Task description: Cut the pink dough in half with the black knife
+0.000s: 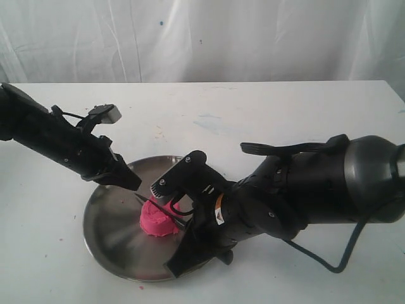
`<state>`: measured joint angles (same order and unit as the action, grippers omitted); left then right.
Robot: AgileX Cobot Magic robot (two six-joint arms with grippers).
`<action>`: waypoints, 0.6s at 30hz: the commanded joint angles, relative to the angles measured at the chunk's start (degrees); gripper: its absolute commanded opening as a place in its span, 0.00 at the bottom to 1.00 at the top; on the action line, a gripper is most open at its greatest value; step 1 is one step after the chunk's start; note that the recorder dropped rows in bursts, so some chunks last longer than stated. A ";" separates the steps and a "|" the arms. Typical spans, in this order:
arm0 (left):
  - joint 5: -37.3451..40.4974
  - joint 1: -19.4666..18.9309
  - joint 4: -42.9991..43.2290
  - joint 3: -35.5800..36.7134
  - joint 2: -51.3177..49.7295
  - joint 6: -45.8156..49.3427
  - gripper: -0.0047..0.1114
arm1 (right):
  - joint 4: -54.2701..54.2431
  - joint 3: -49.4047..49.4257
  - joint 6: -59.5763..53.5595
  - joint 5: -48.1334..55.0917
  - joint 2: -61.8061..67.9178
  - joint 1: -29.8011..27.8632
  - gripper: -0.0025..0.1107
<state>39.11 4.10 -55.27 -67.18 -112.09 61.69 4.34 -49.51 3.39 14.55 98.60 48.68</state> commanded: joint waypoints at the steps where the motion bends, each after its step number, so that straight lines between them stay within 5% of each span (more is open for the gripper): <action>1: 1.22 0.03 -0.62 -0.22 -0.99 -0.42 0.12 | 0.26 -0.18 -0.42 -0.38 -0.65 -0.17 0.02; 18: -0.81 0.03 -1.59 -0.22 -2.93 -0.26 0.12 | 0.26 -0.18 -0.63 -0.49 -0.65 -0.17 0.02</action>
<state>37.51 4.10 -55.80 -67.18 -114.26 61.69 4.34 -49.51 3.39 14.55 98.60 48.68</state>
